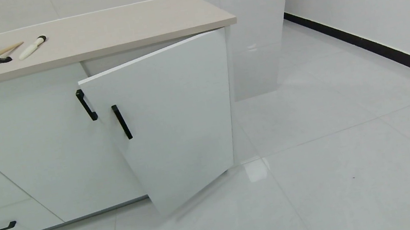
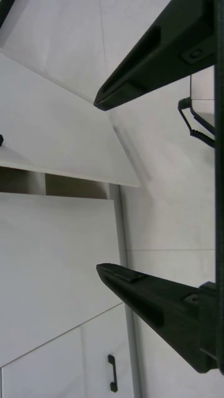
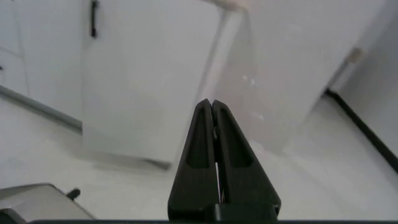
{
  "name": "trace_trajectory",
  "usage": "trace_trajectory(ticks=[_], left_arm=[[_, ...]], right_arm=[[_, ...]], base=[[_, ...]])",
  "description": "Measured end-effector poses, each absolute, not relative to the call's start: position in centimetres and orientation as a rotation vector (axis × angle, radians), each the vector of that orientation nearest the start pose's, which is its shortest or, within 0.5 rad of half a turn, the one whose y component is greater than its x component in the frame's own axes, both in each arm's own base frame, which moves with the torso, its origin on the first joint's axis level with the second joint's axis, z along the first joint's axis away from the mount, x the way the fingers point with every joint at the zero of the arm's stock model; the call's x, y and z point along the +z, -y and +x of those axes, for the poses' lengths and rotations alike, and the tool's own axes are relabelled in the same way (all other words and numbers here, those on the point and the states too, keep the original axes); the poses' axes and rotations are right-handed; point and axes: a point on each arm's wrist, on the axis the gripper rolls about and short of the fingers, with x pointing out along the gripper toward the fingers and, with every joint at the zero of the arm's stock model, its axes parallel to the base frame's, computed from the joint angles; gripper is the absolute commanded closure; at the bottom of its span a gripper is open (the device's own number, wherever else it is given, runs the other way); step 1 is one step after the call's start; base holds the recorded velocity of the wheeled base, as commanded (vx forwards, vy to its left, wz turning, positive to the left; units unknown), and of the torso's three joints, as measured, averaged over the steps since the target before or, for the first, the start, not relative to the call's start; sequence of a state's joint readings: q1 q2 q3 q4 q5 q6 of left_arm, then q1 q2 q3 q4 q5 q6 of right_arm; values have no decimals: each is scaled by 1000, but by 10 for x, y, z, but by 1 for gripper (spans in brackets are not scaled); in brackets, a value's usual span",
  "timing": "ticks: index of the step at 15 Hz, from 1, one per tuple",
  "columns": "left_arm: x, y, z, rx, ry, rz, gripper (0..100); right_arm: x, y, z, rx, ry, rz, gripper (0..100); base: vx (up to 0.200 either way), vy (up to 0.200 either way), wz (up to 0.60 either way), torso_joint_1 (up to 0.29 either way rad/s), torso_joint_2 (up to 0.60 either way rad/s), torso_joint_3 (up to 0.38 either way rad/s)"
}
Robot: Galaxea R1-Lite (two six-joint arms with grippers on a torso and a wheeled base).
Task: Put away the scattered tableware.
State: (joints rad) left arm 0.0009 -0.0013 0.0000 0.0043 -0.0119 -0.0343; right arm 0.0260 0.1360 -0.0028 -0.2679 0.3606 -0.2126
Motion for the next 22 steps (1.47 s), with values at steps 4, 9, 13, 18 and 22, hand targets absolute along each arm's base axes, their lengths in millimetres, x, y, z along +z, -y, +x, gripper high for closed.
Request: trace_trajectory(ticks=[4,9,13,18,22], left_arm=[[75,0,-23,-11,-4,-34,0],[75,0,-23,-11,-4,-33,0],[75,0,-23,-11,-3,-33,0],[75,0,-23,-11,-4,-33,0],[75,0,-23,-10,-3,-33,0]], right_arm=[[75,-2,-21,78,-39,-75,100],[75,-2,-23,78,-8,-66,100],[75,-2,-23,78,-6,-66,100],[75,-2,-23,77,-6,-67,100],[75,-2,-23,77,-7,-65,100]], base=[[0,100,0,1,2,4],[0,200,0,1,2,3],[0,200,150,1,0,2],[0,160,600,3,2,3],[50,50,300,2,1,-1]])
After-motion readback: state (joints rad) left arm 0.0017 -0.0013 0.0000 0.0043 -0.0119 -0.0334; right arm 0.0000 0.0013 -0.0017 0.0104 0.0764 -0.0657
